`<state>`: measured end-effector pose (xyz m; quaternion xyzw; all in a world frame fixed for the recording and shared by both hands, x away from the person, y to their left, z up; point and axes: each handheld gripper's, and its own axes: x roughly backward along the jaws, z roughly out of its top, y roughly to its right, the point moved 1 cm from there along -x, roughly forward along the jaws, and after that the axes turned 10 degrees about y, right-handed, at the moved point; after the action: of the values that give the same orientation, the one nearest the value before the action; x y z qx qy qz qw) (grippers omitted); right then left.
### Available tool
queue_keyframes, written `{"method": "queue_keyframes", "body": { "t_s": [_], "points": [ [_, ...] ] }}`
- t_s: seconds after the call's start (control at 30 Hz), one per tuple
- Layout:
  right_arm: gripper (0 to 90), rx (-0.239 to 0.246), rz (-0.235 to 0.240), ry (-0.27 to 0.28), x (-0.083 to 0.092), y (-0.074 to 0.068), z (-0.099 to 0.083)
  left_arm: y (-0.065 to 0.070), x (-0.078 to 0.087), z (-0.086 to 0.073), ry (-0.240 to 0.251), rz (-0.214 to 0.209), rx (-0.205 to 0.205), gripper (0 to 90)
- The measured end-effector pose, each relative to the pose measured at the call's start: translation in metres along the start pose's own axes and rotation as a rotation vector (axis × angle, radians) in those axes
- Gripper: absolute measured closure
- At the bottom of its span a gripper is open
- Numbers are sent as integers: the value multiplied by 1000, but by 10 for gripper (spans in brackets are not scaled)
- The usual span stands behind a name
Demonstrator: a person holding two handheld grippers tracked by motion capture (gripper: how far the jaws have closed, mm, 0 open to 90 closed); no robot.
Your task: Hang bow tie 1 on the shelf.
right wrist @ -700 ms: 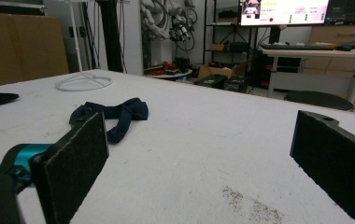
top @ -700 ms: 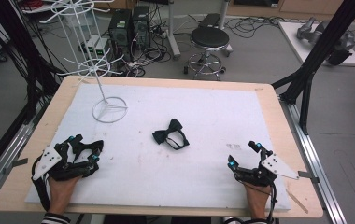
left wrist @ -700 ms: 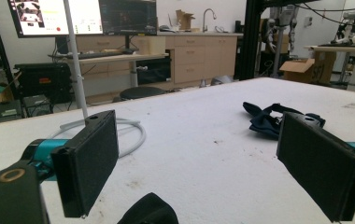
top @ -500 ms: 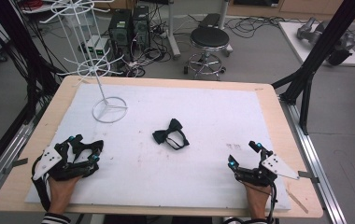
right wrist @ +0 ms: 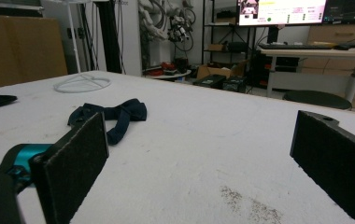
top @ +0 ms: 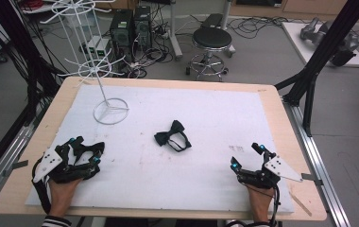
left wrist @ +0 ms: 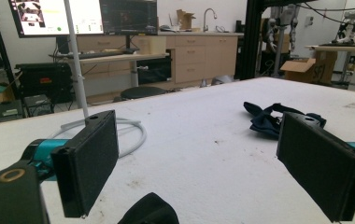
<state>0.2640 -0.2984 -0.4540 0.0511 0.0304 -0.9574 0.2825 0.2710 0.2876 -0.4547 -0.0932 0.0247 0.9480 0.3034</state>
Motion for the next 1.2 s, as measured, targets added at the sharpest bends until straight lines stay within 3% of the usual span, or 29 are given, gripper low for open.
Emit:
{"method": "queue_keyframes", "body": {
  "t_s": [0.5, 0.77, 1.2],
  "points": [
    [36, 5, 1, 6, 0, 1, 0, 0, 0, 0, 0, 0, 0, 134],
    [36, -14, 0, 6, -1, 2, 1, 0, 0, 0, 0, 3, 2, 134],
    [36, -15, 8, 17, -1, 8, 16, 0, 0, 0, 0, 3, 1, 134]
  ]
}}
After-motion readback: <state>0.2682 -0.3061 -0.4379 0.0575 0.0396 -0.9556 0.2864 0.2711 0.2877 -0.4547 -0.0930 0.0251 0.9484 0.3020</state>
